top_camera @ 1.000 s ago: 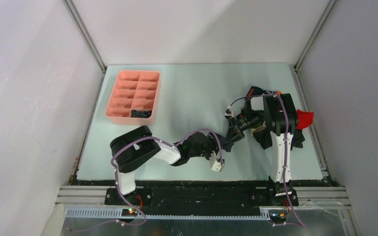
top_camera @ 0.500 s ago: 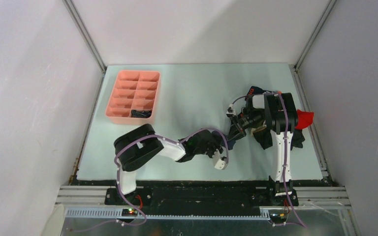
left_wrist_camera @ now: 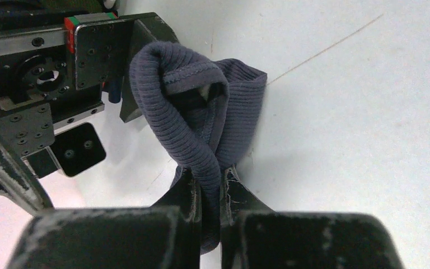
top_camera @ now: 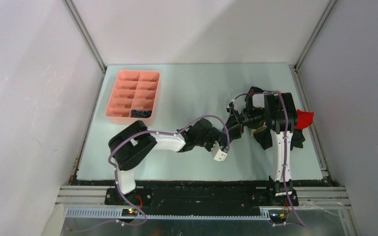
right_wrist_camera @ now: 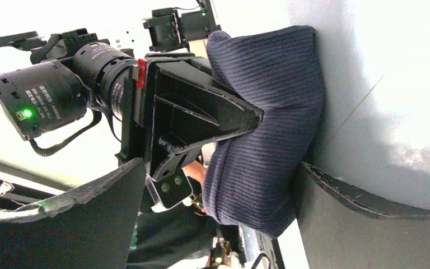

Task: Roll the underwear
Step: Pick up the underwear from the center of the board, then place the underwear in the storage box.

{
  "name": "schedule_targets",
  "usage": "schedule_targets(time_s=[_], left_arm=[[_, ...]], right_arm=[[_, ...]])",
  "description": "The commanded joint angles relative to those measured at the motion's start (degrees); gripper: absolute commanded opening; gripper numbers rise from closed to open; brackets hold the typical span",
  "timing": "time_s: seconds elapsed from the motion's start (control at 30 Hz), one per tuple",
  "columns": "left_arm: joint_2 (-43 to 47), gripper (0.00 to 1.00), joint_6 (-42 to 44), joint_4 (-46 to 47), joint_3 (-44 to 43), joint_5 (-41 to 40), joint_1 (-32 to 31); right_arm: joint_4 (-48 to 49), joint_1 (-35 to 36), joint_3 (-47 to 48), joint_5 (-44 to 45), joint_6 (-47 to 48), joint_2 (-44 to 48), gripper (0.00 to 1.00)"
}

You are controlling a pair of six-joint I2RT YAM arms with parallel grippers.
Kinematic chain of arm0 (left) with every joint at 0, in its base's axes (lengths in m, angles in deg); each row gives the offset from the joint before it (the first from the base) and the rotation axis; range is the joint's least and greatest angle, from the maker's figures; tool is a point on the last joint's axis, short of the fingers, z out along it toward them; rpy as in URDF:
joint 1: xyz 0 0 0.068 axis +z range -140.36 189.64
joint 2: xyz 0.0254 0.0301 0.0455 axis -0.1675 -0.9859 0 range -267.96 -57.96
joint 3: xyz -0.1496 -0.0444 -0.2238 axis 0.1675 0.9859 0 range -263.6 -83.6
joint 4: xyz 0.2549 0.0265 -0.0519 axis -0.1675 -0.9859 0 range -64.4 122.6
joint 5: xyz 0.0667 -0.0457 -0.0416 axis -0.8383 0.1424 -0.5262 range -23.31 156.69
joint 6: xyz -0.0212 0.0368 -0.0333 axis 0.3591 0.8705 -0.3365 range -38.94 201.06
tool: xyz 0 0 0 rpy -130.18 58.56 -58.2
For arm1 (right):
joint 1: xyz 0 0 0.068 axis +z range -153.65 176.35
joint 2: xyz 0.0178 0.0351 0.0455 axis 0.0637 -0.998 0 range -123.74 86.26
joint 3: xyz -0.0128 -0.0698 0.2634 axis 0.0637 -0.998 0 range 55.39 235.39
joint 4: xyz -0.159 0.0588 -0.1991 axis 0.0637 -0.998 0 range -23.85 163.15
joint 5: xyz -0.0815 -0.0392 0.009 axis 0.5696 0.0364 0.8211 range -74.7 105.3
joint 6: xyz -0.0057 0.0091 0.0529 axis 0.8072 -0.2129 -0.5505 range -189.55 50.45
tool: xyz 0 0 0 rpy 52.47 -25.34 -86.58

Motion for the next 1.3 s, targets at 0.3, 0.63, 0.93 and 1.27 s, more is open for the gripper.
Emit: schedule_targets(time_s=[0.3, 0.63, 0.93, 1.27], left_arm=[[4.3, 0.00, -11.0, -45.3, -20.8, 22.5, 9.2], [7.6, 0.00, -22.7, -64.8, -34.5, 25.4, 15.3], [6.7, 0.00, -2.0, -96.6, -55.6, 8.0, 31.6], [1.3, 0.00, 14.3, -96.3, -55.3, -7.2, 48.6]], right_arm=[[13.2, -2.0, -0.9, 9.3, -18.0, 19.9, 0.99], [19.7, -5.9, 3.1, 13.5, -22.4, 38.1, 0.99], [15.9, -6.0, 1.5, 18.7, -21.6, 47.9, 0.99], [15.4, -6.0, -0.5, 22.9, -20.8, 52.5, 0.99]])
